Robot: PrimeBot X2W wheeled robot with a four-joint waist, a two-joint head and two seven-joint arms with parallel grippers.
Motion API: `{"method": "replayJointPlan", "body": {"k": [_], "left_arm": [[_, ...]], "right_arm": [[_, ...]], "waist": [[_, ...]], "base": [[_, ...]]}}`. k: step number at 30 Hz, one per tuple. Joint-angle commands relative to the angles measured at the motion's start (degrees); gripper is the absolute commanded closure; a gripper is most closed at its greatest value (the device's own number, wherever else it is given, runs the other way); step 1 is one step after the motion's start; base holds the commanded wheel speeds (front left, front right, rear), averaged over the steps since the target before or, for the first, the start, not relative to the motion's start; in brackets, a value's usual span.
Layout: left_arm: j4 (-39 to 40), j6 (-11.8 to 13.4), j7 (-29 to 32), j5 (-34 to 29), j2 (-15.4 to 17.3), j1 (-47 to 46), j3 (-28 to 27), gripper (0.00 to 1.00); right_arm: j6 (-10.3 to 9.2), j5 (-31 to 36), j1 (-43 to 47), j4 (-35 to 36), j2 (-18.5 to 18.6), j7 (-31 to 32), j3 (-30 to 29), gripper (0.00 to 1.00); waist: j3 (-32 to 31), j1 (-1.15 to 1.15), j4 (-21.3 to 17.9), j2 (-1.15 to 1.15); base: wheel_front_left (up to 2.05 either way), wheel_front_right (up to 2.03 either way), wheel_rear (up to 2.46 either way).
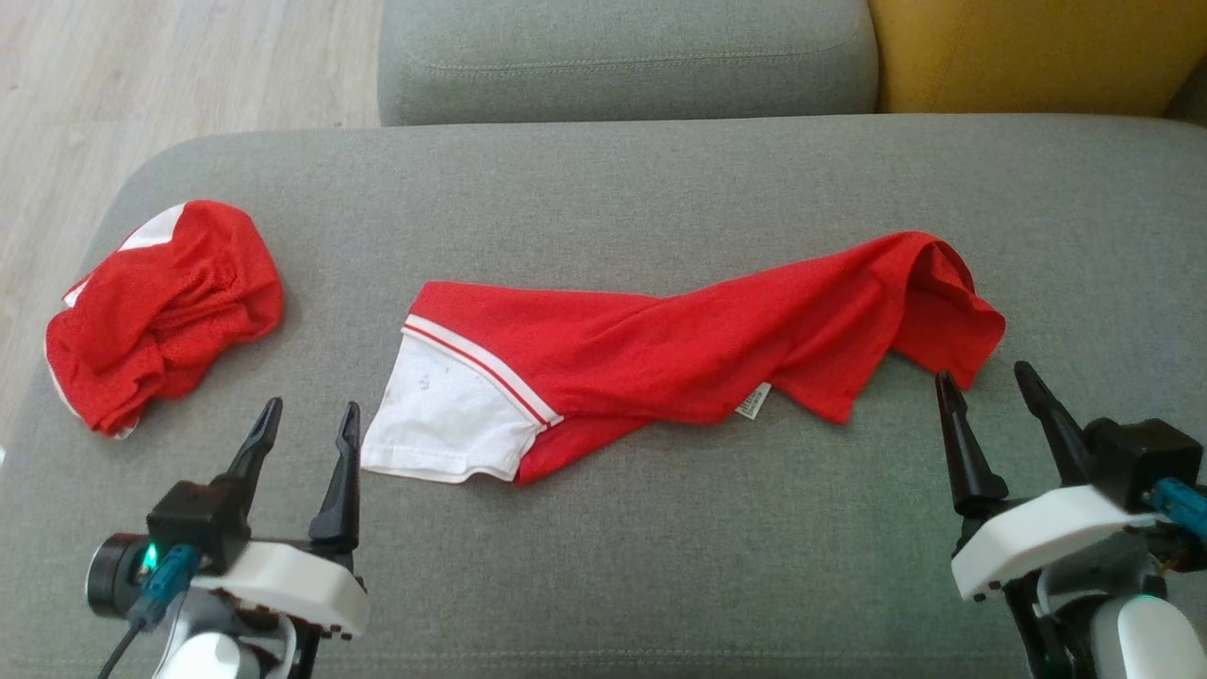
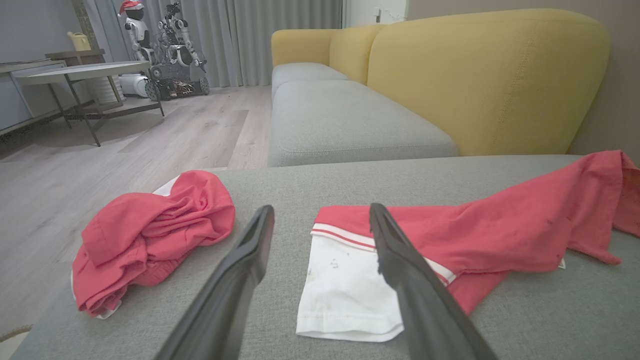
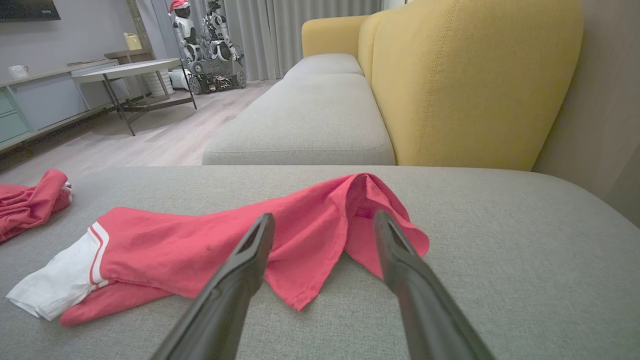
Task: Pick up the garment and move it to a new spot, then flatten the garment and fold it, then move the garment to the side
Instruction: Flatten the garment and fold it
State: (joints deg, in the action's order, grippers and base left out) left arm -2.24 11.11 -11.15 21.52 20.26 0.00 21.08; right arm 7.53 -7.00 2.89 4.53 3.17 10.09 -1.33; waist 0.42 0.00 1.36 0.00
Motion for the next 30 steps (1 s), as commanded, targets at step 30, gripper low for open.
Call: {"method": "replayJointPlan", "body": {"k": [30], "left_arm": [[-25.47,-9.50,5.00,8.00,-3.67,-16.78,0.98,0.00]], "right_arm": [[-0.04,-0.11,-6.25,2.36,-0.15,-1.14,3.18,0.00]], "waist": [[9.18,0.00,-1.96,0.00]], "base": [[0.00,0.00,0.00]]}}
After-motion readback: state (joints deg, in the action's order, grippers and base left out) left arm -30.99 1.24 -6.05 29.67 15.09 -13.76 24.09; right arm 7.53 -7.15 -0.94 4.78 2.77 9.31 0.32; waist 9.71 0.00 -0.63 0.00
